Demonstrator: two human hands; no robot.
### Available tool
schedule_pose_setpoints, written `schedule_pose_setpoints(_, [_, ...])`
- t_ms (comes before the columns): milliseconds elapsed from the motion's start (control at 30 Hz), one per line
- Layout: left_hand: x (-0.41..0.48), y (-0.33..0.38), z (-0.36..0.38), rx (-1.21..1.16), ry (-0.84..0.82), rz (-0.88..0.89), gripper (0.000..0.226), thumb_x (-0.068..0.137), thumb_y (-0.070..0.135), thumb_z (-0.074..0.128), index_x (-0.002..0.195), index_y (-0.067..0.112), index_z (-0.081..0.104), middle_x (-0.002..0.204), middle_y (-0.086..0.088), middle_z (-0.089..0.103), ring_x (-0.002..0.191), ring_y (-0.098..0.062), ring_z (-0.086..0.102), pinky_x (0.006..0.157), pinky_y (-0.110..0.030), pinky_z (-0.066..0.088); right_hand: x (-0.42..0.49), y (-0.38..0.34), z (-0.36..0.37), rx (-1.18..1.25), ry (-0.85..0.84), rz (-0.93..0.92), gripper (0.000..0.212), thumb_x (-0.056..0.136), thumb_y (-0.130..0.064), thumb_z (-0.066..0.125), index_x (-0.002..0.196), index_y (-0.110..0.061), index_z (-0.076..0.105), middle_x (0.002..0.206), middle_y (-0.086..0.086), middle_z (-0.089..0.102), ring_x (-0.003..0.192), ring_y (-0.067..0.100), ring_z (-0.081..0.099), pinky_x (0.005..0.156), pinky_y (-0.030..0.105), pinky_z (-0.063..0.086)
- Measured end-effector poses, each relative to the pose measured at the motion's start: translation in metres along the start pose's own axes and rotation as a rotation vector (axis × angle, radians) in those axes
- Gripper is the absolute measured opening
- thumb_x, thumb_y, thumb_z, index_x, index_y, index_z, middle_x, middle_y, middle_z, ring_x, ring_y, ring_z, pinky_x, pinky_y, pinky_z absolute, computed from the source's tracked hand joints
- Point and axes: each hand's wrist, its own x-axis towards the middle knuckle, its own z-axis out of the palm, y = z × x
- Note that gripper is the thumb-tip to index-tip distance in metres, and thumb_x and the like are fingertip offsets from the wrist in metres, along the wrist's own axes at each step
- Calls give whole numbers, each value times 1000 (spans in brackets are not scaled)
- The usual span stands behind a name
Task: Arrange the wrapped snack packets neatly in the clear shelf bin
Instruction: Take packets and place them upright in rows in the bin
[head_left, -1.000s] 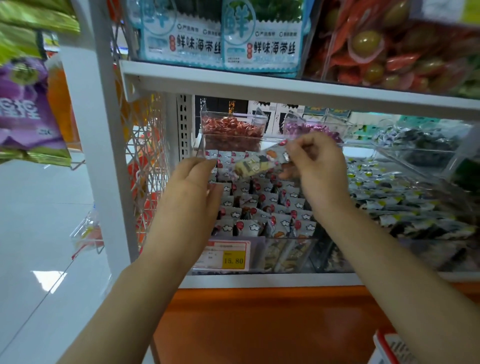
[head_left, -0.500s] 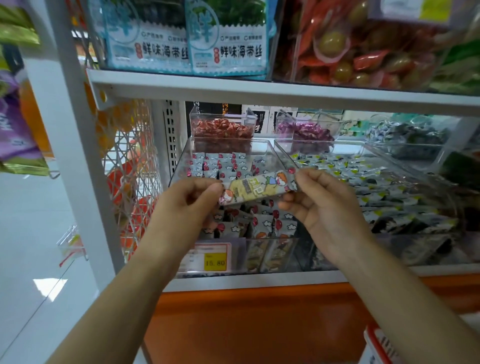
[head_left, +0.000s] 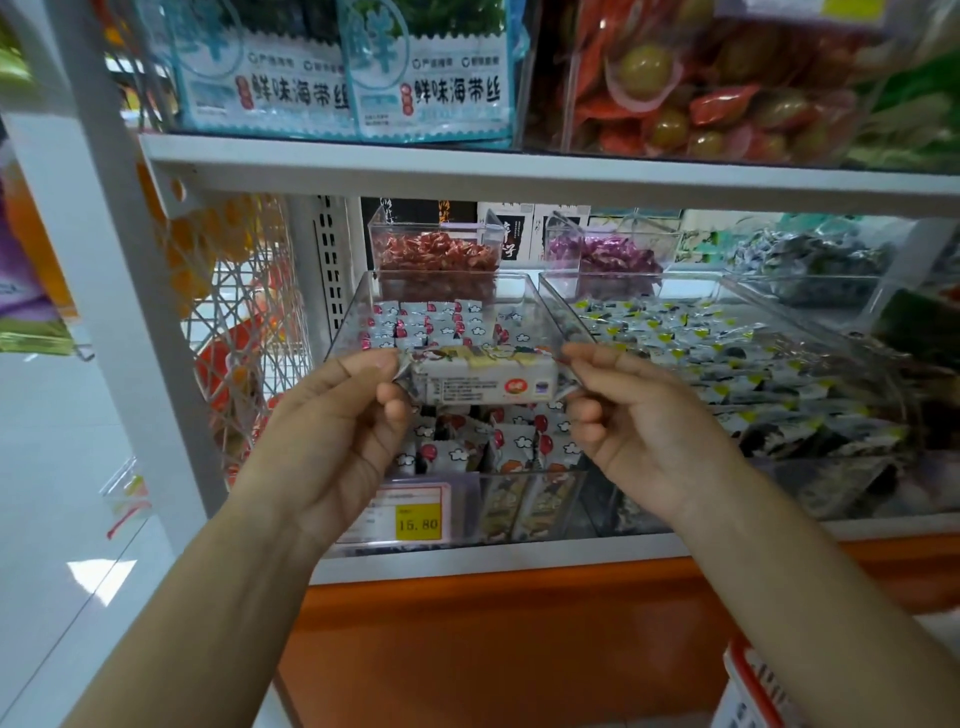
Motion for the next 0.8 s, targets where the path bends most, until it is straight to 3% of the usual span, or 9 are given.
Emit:
schedule_pose_setpoints(167, [0,-2,3,-11,-51,24,8,79,15,62,80,8,61,75,-5,58,53,-4,57,49,-12,49,2,2,3,116,36,5,12,88,-1,54,92,-3,65,54,4,58,42,6,54,38,15,44])
schedule_pose_setpoints(267, [-2,1,3,98,-116,82,22,65,13,66,86,8,63,77,-4,65,63,-7,64,56,-13,52,3,4,2,133,44,-2,10,87,-3,57,91,-1,65,58,6,60,44,7,57,40,15,47])
schedule_pose_setpoints(367, [-2,0,2,214,-122,143,34,67,10,64,101,4,62,82,-5,67,64,-7,64,59,-14,52,1,2,1,80,-23,-14,10,78,-9,63,86,-3,65,58,5,61,48,8,59,43,17,48])
schedule_pose_setpoints(500, [-3,-3,1,270,-116,205,13,72,18,62,82,10,64,67,1,65,59,-6,58,59,-14,52,-2,3,3,-125,-59,-120,25,61,-16,71,84,-6,65,65,2,64,55,10,60,49,20,51])
schedule_pose_setpoints(633, [-5,-5,1,339,-99,261,11,73,24,61,71,16,67,66,1,63,60,-7,60,59,-17,53,-3,4,5,-124,-35,-150,6,65,-19,70,65,-14,67,69,3,65,53,11,59,45,21,48])
schedule_pose_setpoints(800, [-5,-7,0,427,-125,291,16,75,20,60,85,9,67,69,1,66,67,-10,65,66,-20,55,-1,3,5,38,13,-39,19,78,-11,65,60,-14,59,78,11,61,50,11,57,38,18,44])
